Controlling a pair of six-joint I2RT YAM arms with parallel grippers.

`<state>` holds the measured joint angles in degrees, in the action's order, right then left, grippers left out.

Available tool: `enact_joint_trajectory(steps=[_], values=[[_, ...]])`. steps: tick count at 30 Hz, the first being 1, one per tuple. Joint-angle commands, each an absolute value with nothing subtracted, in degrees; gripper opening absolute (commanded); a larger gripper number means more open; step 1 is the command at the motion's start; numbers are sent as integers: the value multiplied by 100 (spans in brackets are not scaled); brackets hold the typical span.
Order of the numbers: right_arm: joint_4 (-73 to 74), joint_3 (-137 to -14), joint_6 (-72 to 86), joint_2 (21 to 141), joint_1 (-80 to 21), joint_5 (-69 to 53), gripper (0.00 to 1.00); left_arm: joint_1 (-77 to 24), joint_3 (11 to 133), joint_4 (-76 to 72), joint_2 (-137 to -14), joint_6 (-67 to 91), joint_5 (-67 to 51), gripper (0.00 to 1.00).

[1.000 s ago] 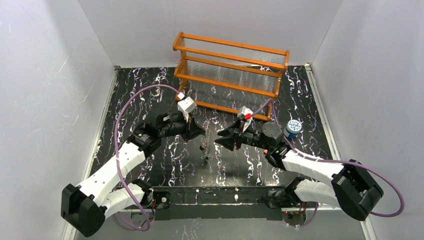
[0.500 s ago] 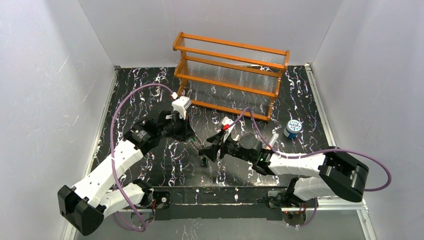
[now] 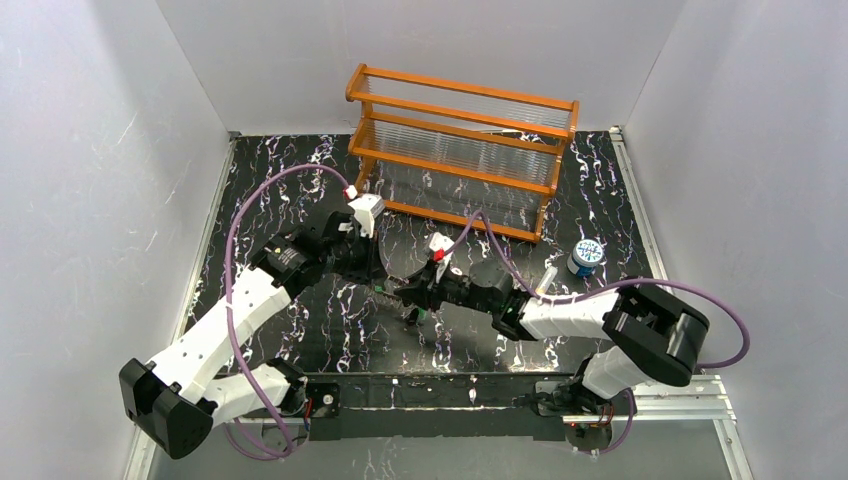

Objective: Remove the keys from the keyring

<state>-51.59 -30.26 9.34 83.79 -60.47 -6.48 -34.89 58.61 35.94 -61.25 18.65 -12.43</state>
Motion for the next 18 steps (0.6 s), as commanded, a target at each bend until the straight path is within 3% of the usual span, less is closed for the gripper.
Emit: enact_joint_trajectory(steps=[1,3,11,18], values=[[-5221,-3195,398,8297,-5512,-1589,11,-3516,6272,4156,-6073,1908,-1329,0],[-5001,-3251,192,8261,-5349,-1906,1,-3516,6280,4294,-6093,1939,-1439,0],[-4068,-3576,-1006,8074,-5150,-2622,1,-3515,6377,5043,-6284,2065,-1541,0],[-3232,-3811,-1910,7864,-5187,-2283,2,-3516,6356,5002,-6399,2215,-1699,0]])
